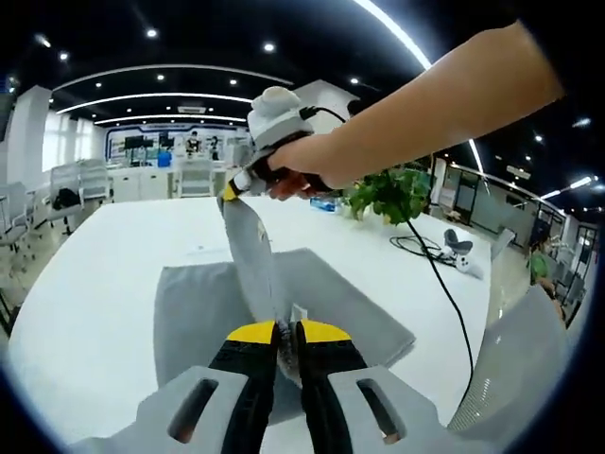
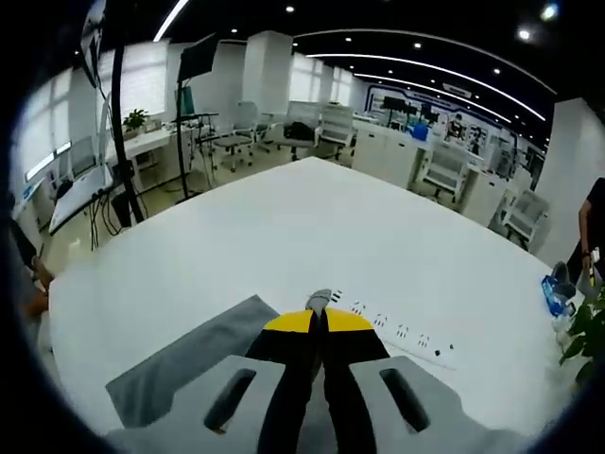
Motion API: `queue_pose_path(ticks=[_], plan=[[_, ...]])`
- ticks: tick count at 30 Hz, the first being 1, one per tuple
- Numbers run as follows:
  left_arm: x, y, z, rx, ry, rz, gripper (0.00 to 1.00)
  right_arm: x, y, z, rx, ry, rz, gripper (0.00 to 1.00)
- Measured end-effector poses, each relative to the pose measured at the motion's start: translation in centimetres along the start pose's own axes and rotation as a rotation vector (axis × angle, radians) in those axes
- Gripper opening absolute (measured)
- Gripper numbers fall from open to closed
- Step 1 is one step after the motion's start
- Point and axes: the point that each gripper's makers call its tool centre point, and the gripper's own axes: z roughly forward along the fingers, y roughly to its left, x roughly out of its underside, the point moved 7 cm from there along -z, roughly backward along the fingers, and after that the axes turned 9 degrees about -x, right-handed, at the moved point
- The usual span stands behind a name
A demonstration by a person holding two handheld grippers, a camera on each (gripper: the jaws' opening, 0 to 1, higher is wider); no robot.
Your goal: Fold the towel on the table until its edges align and the towel forms a compact rectangular stack.
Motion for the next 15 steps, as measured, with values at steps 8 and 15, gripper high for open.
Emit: queue_pose_path(ticks=[8,15], plan=[[1.0,0.8,0.0,-0.004,0.015,0.016,0.08,0.4,0.9,1.8,-0.018,0.01,-0.008,0.0],[2.1,1.6,0.1,-0.01,0.036,0.013,0.08,0.6,1.4,3.0,-0.029,0.025,-0.013,0.0]])
